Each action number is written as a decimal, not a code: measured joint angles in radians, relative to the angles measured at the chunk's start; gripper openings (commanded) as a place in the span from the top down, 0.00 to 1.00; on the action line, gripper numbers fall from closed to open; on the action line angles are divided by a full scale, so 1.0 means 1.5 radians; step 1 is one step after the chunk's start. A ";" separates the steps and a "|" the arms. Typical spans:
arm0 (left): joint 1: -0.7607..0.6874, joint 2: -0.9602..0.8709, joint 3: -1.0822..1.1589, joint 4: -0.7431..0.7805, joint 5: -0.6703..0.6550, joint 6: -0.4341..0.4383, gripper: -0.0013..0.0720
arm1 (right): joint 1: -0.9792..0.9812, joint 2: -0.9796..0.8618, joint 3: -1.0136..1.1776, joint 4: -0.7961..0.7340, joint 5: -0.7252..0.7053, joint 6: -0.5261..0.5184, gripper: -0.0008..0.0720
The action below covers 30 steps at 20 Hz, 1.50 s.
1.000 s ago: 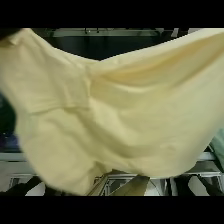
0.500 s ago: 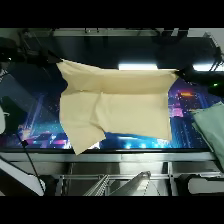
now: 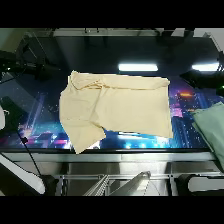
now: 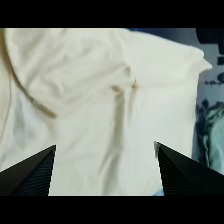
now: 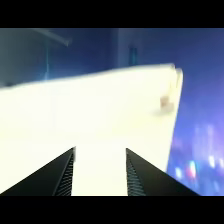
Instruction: Fold the shirts.
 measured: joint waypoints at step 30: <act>-0.013 0.128 -0.581 0.109 -0.095 0.084 0.93 | -0.090 0.139 -0.325 -0.198 0.121 0.152 0.34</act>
